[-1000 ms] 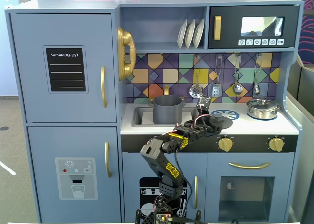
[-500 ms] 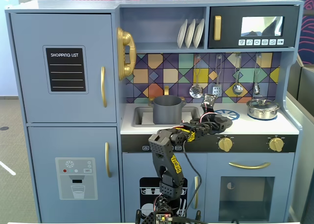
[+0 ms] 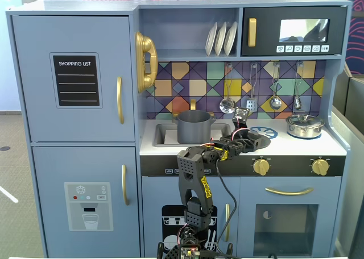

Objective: Pick up the lid from the counter and put it on the gray recipient

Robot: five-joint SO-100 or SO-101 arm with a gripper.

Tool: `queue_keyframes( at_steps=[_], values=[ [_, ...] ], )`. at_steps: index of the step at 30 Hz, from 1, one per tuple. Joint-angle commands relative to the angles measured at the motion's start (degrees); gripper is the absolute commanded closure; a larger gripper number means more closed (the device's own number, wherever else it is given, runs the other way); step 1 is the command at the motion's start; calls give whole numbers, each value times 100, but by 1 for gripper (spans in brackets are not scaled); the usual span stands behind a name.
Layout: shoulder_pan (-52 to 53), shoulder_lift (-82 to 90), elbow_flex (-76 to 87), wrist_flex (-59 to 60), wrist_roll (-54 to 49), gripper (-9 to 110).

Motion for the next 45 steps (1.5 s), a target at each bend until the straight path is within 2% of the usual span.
queue_keyframes(
  at_steps=[1, 5, 16, 27, 45],
  values=[
    [0, 88, -369, -185, 26, 102],
    [18, 334, -387, -132, 53, 102],
    [-79, 1477, -1151, 1424, 70, 102],
    [-1178, 2522, -1635, 2927, -44, 102],
    [-2672, 2417, -1503, 3059, -211, 102]
  ],
)
